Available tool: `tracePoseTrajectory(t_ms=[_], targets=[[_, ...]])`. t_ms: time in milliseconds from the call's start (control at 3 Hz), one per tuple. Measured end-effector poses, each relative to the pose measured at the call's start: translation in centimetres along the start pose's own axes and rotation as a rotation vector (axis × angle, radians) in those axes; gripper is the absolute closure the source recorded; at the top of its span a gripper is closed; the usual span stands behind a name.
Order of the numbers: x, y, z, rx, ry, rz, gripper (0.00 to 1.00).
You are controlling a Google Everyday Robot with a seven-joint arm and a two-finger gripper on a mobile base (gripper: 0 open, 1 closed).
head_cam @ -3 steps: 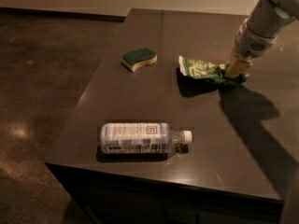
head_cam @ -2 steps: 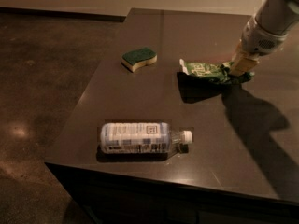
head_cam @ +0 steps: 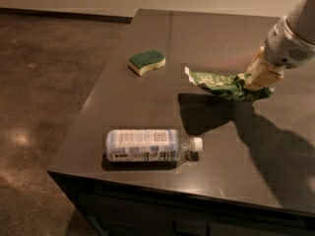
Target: Move green jalapeno chip bag near blue plastic bottle
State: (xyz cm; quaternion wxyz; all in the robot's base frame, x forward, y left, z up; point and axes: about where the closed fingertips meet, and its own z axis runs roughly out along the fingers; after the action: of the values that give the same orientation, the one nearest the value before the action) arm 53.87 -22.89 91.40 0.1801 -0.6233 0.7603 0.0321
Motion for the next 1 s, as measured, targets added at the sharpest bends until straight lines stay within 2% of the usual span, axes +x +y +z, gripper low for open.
tracePoseTrajectory(t_ms=[667, 1000], targets=[[-2.6, 7.4, 0.6, -0.109, -0.081, -0.02, 1.0], [-3.8, 9.5, 1.3, -0.144, -0.103, -0.031, 0.84]])
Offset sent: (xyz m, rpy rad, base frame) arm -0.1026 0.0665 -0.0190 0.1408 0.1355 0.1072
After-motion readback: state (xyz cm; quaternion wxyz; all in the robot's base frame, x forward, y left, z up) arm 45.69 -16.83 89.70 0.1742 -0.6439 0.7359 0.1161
